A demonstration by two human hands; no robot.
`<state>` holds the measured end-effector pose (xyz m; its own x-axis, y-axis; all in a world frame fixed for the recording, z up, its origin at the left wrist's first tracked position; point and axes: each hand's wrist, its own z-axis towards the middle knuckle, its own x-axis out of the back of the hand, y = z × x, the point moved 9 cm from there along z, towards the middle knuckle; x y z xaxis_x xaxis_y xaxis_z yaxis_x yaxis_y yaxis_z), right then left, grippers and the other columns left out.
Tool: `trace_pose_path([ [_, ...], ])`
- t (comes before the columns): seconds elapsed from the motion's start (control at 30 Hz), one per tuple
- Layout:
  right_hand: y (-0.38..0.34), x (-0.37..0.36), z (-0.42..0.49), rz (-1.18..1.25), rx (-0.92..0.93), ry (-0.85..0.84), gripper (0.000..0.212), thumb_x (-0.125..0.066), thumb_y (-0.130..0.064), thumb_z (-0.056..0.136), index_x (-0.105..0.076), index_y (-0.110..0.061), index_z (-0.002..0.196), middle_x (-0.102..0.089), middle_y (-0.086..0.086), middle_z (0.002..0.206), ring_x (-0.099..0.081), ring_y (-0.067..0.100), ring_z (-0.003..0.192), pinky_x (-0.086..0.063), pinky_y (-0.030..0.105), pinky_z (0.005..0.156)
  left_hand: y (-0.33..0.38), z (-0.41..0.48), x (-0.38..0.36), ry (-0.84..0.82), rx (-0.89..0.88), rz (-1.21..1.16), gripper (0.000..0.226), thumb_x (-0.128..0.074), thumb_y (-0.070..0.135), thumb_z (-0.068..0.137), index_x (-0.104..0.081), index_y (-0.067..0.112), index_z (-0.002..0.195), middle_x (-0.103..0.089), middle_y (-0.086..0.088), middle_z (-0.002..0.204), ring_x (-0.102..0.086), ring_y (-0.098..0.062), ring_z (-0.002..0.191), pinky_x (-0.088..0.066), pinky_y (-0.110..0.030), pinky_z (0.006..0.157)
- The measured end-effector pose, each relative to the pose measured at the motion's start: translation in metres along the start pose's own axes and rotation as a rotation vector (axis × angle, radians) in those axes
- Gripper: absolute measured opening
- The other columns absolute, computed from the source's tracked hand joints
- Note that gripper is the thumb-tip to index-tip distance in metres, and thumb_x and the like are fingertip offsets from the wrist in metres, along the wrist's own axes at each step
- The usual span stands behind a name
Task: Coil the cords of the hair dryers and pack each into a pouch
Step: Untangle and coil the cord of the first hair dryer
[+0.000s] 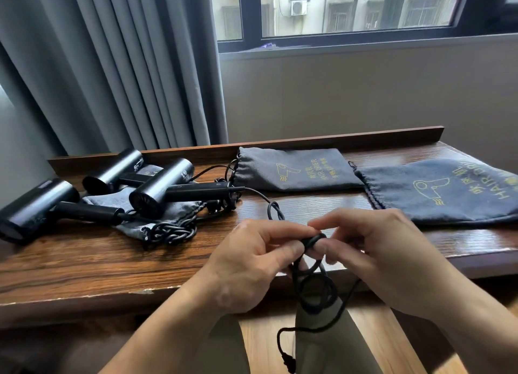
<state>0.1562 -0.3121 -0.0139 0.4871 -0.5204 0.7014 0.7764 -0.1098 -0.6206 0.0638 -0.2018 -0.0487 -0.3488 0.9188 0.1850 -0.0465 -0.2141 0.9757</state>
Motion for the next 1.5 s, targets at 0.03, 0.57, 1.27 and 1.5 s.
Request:
trace_pose_path([
  [0.03, 0.002, 0.001, 0.002, -0.006, -0.013, 0.022, 0.013, -0.074, -0.028, 0.088, -0.072, -0.039, 0.093, -0.070, -0.021, 0.068, -0.067, 0.006, 0.066, -0.049, 0.020, 0.063, 0.002, 0.002, 0.002, 0.037, -0.024, 0.023, 0.032, -0.056, -0.002, 0.100, -0.075, 0.022, 0.109, -0.077, -0.001, 0.086, -0.073, -0.018, 0.082, -0.059, -0.029, 0.078],
  [0.57, 0.017, -0.022, 0.014, 0.413, -0.051, -0.132, 0.012, -0.063, -0.033, 0.095, -0.055, -0.026, 0.093, -0.058, 0.004, 0.059, -0.037, 0.015, 0.051, -0.032, 0.028, 0.051, 0.024, 0.004, 0.021, 0.173, -0.317, 0.650, 0.033, -0.055, 0.013, 0.099, -0.071, 0.029, 0.122, -0.065, 0.011, 0.099, -0.063, -0.008, 0.094, -0.048, -0.013, 0.081],
  [1.27, 0.019, -0.030, 0.018, 0.796, -0.089, -0.252, 0.026, -0.066, -0.039, 0.093, -0.048, -0.019, 0.091, -0.046, 0.007, 0.057, -0.047, 0.024, 0.043, -0.039, 0.028, 0.047, 0.040, 0.011, 0.039, 0.315, -0.460, 0.737, 0.021, -0.052, 0.027, 0.102, -0.071, 0.020, 0.107, -0.063, 0.011, 0.087, -0.060, -0.007, 0.082, -0.048, -0.023, 0.075],
  [1.5, 0.028, -0.039, 0.015, 0.826, -0.173, -0.265, 0.031, -0.069, -0.042, 0.085, -0.048, -0.019, 0.088, -0.041, 0.006, 0.056, -0.027, 0.015, 0.047, -0.026, 0.020, 0.040, 0.015, 0.009, 0.070, 0.513, -0.123, 0.947, 0.038, -0.059, 0.021, 0.095, -0.057, 0.024, 0.133, -0.064, 0.002, 0.123, -0.058, -0.018, 0.118, -0.045, -0.042, 0.106],
])
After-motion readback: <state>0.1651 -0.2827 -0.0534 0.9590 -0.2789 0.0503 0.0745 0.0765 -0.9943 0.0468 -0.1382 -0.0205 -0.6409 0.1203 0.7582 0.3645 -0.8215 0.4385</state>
